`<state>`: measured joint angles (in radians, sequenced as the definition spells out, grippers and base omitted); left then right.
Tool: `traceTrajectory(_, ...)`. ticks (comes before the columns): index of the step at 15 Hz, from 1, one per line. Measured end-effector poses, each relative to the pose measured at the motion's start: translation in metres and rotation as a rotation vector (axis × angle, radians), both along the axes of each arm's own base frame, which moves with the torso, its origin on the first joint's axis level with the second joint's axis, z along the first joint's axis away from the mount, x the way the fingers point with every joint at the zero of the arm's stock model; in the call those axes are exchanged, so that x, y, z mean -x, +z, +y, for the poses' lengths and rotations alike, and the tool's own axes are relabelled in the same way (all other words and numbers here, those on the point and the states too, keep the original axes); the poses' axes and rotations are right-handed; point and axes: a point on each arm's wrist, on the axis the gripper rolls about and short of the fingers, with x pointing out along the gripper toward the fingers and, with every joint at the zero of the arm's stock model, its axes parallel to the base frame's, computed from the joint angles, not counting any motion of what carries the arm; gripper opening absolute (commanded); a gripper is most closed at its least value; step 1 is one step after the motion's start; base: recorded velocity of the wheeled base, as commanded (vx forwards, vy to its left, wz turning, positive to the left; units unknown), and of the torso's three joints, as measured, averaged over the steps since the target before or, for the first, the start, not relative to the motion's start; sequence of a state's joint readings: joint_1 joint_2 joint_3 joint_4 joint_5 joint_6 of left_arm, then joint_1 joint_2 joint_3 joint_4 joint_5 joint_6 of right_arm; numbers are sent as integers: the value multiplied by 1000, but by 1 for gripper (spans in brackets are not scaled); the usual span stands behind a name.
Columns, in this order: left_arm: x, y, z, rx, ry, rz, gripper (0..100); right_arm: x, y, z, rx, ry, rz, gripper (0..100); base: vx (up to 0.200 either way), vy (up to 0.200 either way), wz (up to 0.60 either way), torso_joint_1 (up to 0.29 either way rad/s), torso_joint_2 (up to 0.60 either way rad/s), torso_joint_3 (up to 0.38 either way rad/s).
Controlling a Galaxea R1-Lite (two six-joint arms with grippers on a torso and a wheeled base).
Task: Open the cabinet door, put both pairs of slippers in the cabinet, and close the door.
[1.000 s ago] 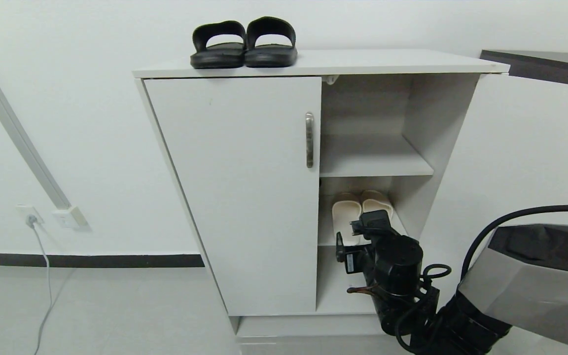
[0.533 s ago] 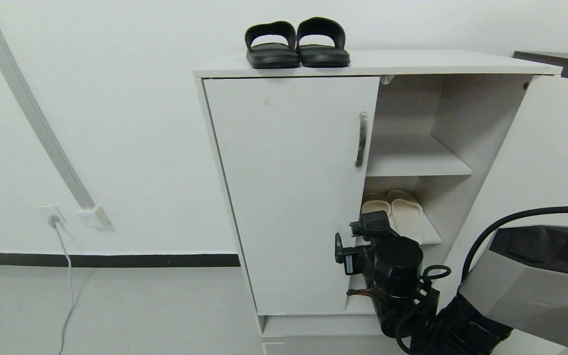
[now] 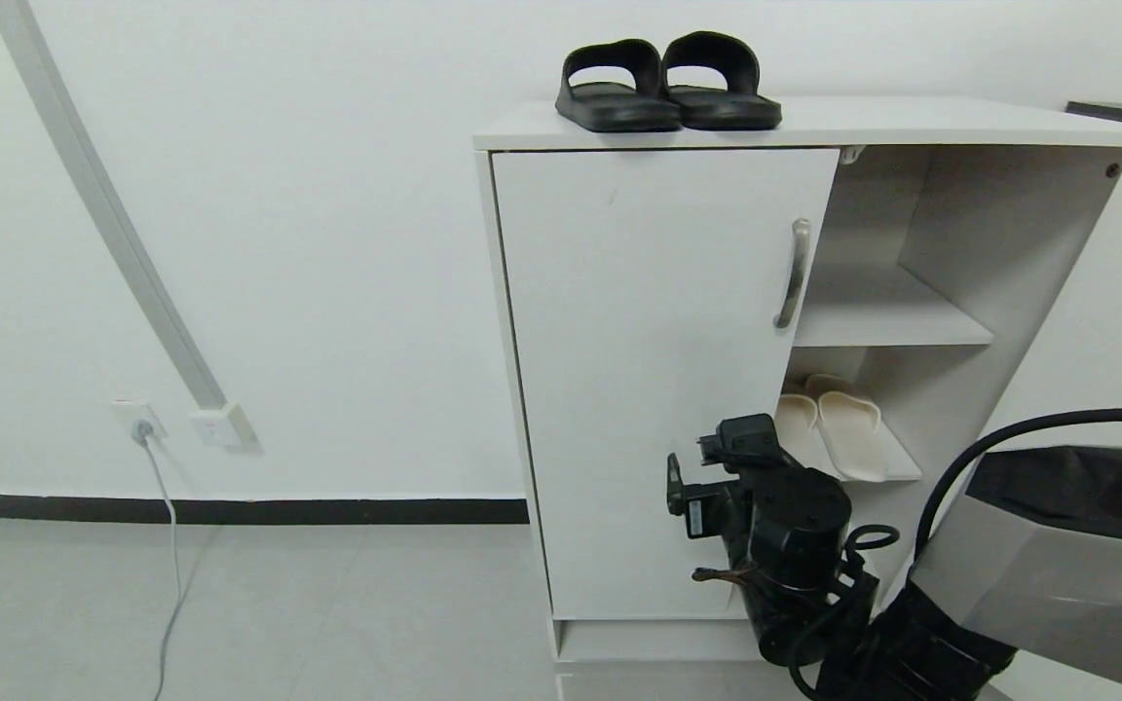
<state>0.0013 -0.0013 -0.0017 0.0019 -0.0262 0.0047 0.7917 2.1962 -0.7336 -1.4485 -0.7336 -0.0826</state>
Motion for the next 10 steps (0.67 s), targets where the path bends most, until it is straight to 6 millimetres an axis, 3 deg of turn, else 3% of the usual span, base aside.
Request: traceTrajectory(10, 0, 0, 0, 0, 0, 0, 0, 10, 7, -9, 25, 76, 10, 100, 0, 0, 0, 0, 0, 0)
